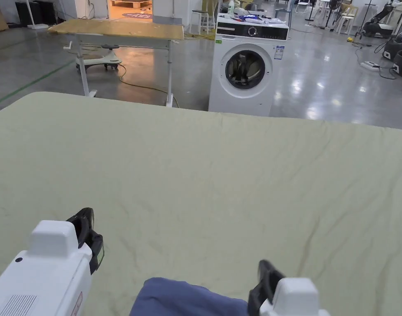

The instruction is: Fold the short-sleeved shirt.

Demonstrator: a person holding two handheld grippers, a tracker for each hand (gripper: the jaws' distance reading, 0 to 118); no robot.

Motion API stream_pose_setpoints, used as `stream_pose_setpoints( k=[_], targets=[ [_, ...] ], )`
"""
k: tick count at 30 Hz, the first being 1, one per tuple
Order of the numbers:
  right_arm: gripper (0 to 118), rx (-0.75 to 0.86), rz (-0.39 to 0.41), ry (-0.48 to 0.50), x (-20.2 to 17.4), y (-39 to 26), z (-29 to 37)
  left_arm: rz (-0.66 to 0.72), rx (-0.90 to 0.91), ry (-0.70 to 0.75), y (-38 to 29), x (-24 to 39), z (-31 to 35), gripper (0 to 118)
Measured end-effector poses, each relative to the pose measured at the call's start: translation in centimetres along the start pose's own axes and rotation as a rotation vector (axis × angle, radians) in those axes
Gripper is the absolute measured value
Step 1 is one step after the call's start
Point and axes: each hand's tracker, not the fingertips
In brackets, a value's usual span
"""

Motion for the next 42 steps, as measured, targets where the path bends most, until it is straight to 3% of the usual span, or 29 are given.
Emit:
stream_pose_setpoints(
  k=[5,11,15,19,24,28,30,34,39,41,42],
  targets=[
    [0,-0.168,0.032,0.059,-3.1,-4.7,-1.6,0.018,-0.078,-0.004,-1.9,-0.9,0.5,3],
    [0,-0.238,0.023,-0.022,-3.0,-8.3,-4.5,0.111,-0.240,-0.080,-4.1,-2.5,0.3,3],
    [0,-0.219,0.062,-0.038,-2.9,-8.4,-4.5,0.218,-0.403,-0.186,-5.5,-3.9,-1.0,7],
    [0,-0.213,0.072,-0.043,-2.9,-8.0,-4.6,0.369,-0.570,-0.322,-7.2,-5.4,-3.4,29],
    [0,-0.223,0.072,-0.045,-2.6,-8.3,-5.0,0.517,-0.692,-0.486,-9.0,-6.5,-6.0,42],
    [0,-0.245,0.070,-0.040,-2.4,-8.6,-5.1,0.628,-0.812,-0.642,-10.8,-6.5,-8.3,78],
    [0,-0.246,0.067,-0.037,-2.4,-8.7,-5.1,0.673,-0.892,-0.753,-12.1,-6.1,-9.5,87],
    [0,-0.250,0.065,-0.032,-2.2,-8.6,-5.2,0.732,-0.996,-0.911,-14.7,-4.3,-11.5,87],
    [0,-0.252,0.067,-0.031,-2.2,-8.7,-5.2,0.849,-0.993,-0.953,-15.6,-2.6,-13.1,83],
    [0,-0.256,0.063,-0.030,-2.1,-8.6,-5.3,0.853,-0.995,-0.949,-16.0,-2.3,-13.5,69],
    [0,-0.257,0.061,-0.030,-2.1,-8.6,-5.3,0.848,-0.996,-0.936,-16.1,-2.3,-13.6,57]
  ],
)
